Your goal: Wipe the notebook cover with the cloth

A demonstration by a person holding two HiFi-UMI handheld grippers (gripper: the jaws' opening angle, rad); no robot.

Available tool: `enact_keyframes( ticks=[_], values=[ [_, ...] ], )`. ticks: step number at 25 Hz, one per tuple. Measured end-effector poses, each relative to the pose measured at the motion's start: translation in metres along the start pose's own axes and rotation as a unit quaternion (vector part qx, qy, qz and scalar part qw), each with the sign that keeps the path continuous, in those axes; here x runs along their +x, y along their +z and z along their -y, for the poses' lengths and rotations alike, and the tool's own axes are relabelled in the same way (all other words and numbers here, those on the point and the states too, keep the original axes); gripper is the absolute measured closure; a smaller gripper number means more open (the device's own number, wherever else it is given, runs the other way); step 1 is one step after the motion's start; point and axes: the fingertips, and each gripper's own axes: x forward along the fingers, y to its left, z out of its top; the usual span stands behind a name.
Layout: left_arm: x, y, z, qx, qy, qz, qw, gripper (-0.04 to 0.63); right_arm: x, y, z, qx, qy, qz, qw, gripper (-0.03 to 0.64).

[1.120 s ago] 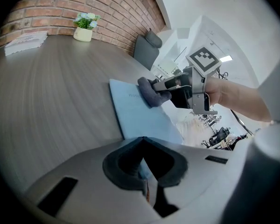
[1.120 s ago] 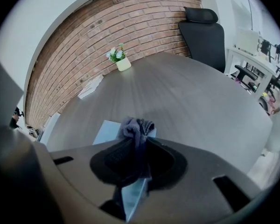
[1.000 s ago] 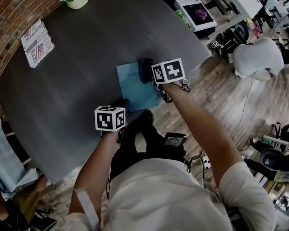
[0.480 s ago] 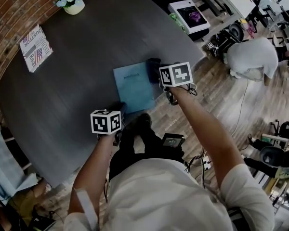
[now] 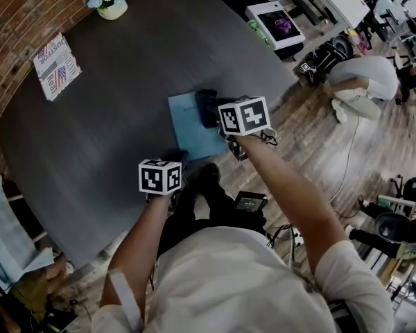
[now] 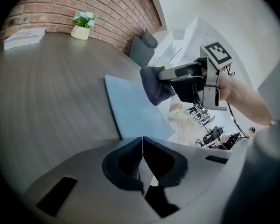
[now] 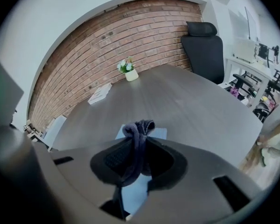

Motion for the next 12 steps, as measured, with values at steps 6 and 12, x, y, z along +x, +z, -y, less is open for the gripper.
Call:
enact_keyframes(
  ticks=[6, 12],
  values=[
    [0.002, -0.006, 0.004, 0.000, -0.004, -0.010, 0.9999, 0.584, 0.023, -0.010, -0.059, 0.021, 0.069, -0.011, 0.997, 0.520],
    [0.002, -0.008, 0.006, 0.002, -0.006, -0.013, 0.9999, 0.586, 0.045, -0.025, -0.098, 0.014, 0.110, -0.046, 0.993, 0.520]
  ],
)
